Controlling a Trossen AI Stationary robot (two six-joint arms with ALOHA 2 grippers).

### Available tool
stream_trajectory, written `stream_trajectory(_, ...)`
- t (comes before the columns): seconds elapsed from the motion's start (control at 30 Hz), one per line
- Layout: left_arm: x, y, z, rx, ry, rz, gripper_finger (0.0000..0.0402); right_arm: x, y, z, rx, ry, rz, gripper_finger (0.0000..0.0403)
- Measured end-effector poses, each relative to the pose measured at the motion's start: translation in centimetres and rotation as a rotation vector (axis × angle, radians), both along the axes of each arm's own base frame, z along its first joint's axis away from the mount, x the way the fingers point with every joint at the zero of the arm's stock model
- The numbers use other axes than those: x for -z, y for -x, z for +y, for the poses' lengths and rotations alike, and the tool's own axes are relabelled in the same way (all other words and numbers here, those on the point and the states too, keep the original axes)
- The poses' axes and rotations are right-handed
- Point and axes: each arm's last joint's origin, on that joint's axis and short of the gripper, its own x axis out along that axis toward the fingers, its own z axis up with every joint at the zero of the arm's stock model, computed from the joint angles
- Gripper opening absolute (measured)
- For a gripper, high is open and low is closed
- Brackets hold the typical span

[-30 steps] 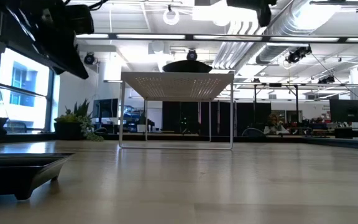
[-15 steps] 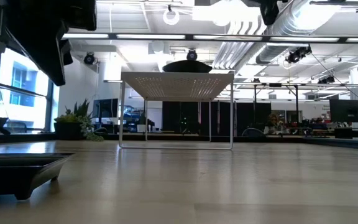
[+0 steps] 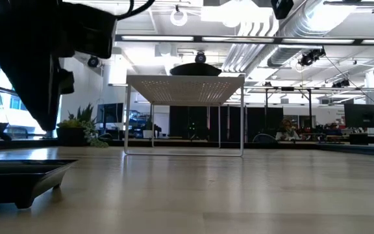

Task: Pick & Place Mini shaped plates
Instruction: Stack the black square plate on top of the black square plate on the shelf

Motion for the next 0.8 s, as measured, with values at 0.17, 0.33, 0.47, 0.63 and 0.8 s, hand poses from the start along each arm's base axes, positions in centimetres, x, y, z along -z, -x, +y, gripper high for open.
stream_trajectory(0.17,1.1,-0.6,-1.4,0.052,0.017,-0.038,0.0136,0.1,0.0,0.4,-0.017,0.000,0.009,0.0004)
stream_trajectory(0.33,2.6,-0.8,-3.0,0.100,0.040,-0.035,0.0124,0.1,0.0,0.7,-0.029,0.000,0.010,0.0006)
stream_trajectory(0.47,3.0,-0.9,-3.9,0.109,0.066,-0.056,0.0114,0.1,0.0,0.9,-0.040,-0.001,0.017,0.0006)
stream_trajectory(0.63,3.0,-1.0,-4.0,0.088,0.068,-0.074,0.0100,0.2,0.0,0.9,-0.037,-0.004,0.024,0.0003)
stream_trajectory(0.8,3.0,-1.1,-4.0,0.081,0.061,-0.083,0.0081,0.3,0.0,0.9,-0.037,-0.005,0.029,0.0004)
